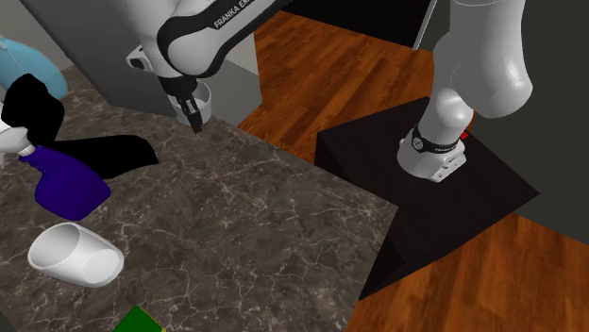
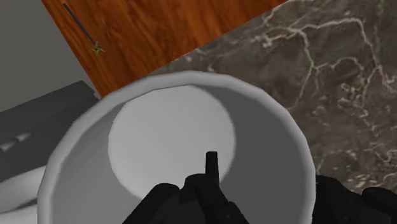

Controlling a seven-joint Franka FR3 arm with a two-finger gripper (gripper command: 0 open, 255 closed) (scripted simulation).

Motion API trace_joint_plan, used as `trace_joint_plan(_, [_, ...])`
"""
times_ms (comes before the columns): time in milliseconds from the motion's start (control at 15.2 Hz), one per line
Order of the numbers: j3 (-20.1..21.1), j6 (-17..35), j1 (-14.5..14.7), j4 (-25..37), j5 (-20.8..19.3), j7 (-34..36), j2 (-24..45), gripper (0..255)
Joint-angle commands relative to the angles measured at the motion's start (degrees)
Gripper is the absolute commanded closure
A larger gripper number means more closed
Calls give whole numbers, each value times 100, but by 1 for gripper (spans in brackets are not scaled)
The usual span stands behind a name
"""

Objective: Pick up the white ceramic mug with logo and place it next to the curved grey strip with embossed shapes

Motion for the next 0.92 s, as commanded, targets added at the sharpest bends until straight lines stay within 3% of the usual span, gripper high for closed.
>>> trace_joint_plan(0, [-49, 37, -42, 19, -19, 1, 32, 0])
trace_joint_plan(264, [-52, 53, -44, -35, -23, -4, -6, 0])
trace_joint_plan(528, [-79, -527, -19, 213, -86, 35, -342, 0])
trace_joint_plan(858, [-79, -527, -19, 213, -86, 35, -342, 0])
